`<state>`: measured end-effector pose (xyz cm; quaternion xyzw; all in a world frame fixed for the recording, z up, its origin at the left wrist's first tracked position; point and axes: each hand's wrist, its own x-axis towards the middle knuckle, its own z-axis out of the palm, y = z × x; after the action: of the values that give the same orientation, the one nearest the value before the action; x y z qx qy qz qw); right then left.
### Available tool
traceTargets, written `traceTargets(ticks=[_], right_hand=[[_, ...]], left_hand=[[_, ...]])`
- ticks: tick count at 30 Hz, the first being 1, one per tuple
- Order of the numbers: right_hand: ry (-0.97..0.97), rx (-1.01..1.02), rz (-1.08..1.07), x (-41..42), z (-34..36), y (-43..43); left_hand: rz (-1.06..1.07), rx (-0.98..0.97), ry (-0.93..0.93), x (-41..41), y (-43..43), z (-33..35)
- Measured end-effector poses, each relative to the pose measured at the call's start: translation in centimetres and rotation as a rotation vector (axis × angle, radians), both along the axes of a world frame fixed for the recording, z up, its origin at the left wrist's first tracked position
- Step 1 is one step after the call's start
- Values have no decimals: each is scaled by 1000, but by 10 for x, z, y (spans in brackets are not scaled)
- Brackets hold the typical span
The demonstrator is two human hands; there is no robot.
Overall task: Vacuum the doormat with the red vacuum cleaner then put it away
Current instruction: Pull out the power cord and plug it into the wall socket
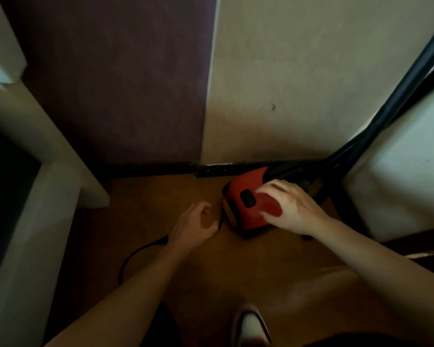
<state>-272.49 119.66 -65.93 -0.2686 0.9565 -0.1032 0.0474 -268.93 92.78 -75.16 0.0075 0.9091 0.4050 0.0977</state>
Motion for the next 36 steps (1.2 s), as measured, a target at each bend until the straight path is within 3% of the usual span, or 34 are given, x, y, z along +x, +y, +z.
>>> traceTargets(ticks=[11,19,28,36], right_hand=[[272,118,-74,-56,-50,44],[439,156,-170,-79,-91,43],[556,70,-259,-86,-108,32],[535,74,-264,-88,-109,31]], left_hand=[[31,36,-126,-48,35,-96],[92,283,-163,-77,67,-117],[-142,307,-349,-108,43,-124],[-258,306,-330,-136,38,-129]])
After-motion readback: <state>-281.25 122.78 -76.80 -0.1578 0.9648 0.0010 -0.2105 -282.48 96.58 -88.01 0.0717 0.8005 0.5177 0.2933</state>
